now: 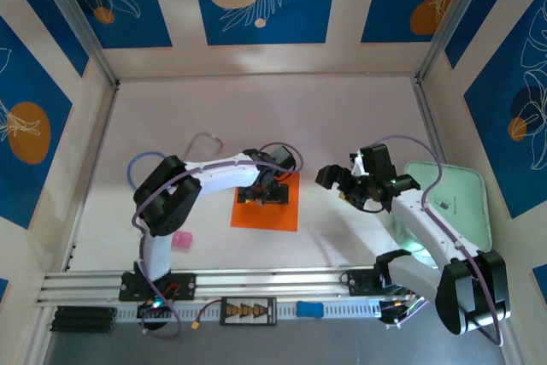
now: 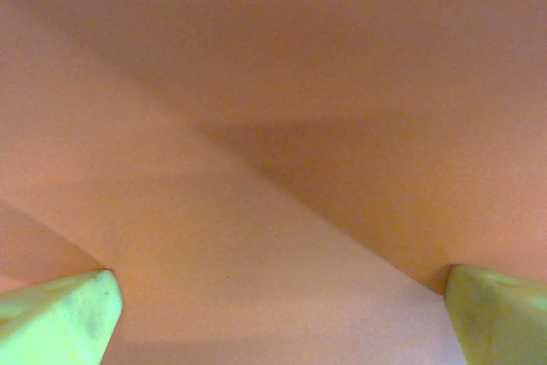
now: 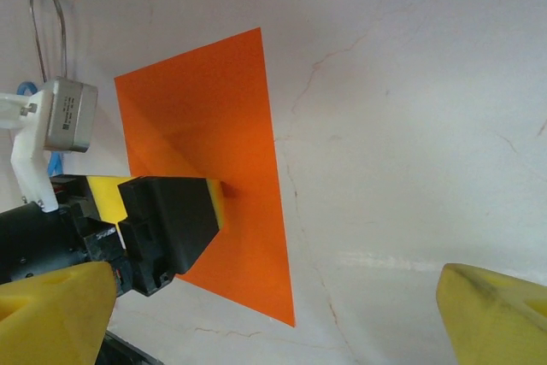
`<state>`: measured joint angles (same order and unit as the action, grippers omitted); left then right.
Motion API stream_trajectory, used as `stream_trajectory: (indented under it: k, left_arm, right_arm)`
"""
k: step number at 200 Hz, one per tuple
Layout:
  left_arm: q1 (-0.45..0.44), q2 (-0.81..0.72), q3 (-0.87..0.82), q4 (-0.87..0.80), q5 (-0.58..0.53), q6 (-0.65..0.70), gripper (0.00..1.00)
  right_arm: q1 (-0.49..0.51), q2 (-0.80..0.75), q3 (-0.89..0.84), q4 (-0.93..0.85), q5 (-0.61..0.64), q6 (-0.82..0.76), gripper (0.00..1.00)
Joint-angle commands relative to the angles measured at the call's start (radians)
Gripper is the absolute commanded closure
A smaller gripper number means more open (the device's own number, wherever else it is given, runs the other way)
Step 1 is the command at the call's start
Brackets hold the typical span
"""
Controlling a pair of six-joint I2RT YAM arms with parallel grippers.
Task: Fold a paper plane with a square sheet of paper (pick it up from the middle)
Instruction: First fold in half a square sheet of paper at the center of the table.
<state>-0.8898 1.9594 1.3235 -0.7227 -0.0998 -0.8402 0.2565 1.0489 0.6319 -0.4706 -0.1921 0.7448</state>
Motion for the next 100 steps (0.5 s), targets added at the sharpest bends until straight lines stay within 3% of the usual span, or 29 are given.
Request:
stream_trajectory:
  k: [1, 49, 100]
  left_arm:
    - [-0.011, 0.06, -0.039, -0.006, 0.02, -0.009, 0.03]
    - [-0.017, 0.07, -0.044, 0.009, 0.022, -0.004, 0.06]
    - [-0.024, 0.047, -0.038, 0.025, 0.018, 0.013, 0.15]
  right_arm:
    - [0.015, -0.026, -0.011, 0.021, -0.027, 0.007, 0.01]
    - [0.036, -0.047, -0.01, -0.023, 0.083, 0.046, 0.01]
    - [0.121, -0.02, 0.086, -0.215, 0.423, 0.05, 0.01]
